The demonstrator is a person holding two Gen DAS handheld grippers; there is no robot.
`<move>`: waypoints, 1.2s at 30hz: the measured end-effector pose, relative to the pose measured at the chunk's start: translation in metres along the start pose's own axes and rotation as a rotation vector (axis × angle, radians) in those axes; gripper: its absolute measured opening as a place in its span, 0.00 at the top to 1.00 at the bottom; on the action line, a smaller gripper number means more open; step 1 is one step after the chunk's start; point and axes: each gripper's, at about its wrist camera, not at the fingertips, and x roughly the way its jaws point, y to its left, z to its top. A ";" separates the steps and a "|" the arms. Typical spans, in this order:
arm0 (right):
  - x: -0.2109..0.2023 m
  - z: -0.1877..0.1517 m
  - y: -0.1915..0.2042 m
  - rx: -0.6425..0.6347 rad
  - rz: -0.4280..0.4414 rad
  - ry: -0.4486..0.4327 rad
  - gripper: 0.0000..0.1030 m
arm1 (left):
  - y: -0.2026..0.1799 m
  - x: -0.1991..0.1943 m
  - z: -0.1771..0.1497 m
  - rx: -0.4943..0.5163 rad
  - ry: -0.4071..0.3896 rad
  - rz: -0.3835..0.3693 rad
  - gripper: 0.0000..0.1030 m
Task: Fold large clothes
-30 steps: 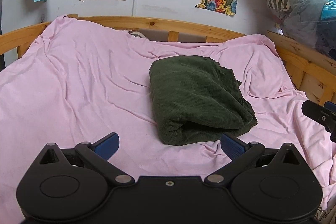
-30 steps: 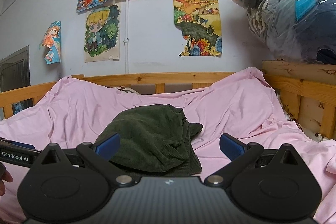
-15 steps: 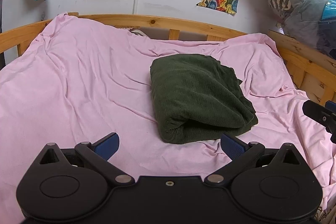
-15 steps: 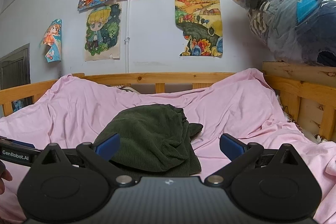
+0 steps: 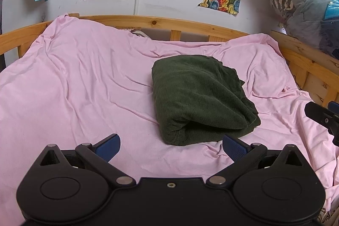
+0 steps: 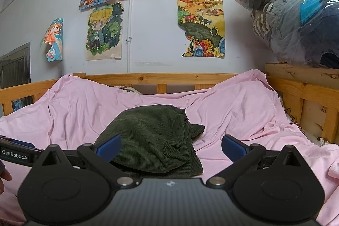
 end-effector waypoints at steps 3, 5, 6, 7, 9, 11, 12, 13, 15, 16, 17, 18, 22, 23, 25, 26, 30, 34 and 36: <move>0.000 0.000 -0.001 -0.002 0.001 0.001 0.00 | 0.000 0.000 0.000 0.001 -0.001 0.000 0.01; 0.000 0.000 -0.001 -0.003 0.001 0.001 0.00 | 0.000 0.000 0.000 0.001 0.000 -0.001 0.01; 0.000 0.000 0.000 -0.003 0.001 0.001 0.00 | 0.000 0.000 0.000 0.001 0.000 0.000 0.01; 0.000 0.000 -0.001 -0.003 0.001 0.001 0.00 | 0.000 0.000 0.000 0.001 0.000 0.000 0.01; 0.000 0.000 0.000 -0.003 0.001 0.001 0.00 | 0.000 0.000 0.000 0.000 0.000 0.000 0.01; 0.000 0.000 -0.001 -0.003 0.001 0.001 0.00 | 0.000 0.000 0.000 0.000 0.000 0.001 0.01; 0.000 0.000 -0.001 -0.003 0.001 0.001 0.00 | 0.000 0.000 0.000 0.000 0.001 0.000 0.01; 0.000 0.000 -0.001 -0.003 0.001 0.001 0.00 | 0.000 0.000 0.000 0.000 0.000 0.000 0.01; 0.000 0.000 -0.001 -0.003 0.001 0.001 0.00 | 0.000 -0.001 0.001 0.001 -0.001 0.000 0.01; 0.000 0.000 -0.001 -0.003 0.001 0.001 0.00 | 0.000 0.000 0.000 0.000 0.000 0.000 0.01; 0.000 0.000 -0.001 -0.004 0.001 0.001 0.00 | 0.000 0.000 0.001 0.001 -0.001 0.000 0.01; 0.000 0.000 -0.001 -0.004 0.000 0.000 0.00 | 0.000 -0.001 0.001 0.001 -0.001 0.000 0.01; 0.000 0.000 -0.003 -0.005 0.003 -0.003 0.00 | 0.000 -0.001 0.001 0.000 0.000 0.000 0.01; 0.001 -0.001 -0.003 -0.004 0.002 -0.002 0.00 | 0.000 -0.001 0.001 0.000 0.000 0.000 0.01; 0.000 -0.001 -0.004 -0.006 0.004 -0.002 0.00 | 0.000 -0.001 0.001 -0.001 0.001 -0.001 0.01; 0.001 -0.001 -0.004 -0.007 0.004 -0.001 0.00 | 0.000 -0.001 0.001 -0.001 0.000 -0.001 0.01; 0.000 -0.001 -0.003 -0.006 0.002 -0.005 0.00 | 0.000 -0.001 0.001 0.001 0.000 -0.001 0.01; 0.000 -0.002 -0.006 -0.007 0.001 -0.007 0.00 | 0.001 -0.002 0.001 0.000 0.001 -0.001 0.01; 0.000 -0.001 -0.006 -0.008 0.002 -0.007 0.00 | 0.001 -0.002 0.001 0.000 0.000 -0.002 0.01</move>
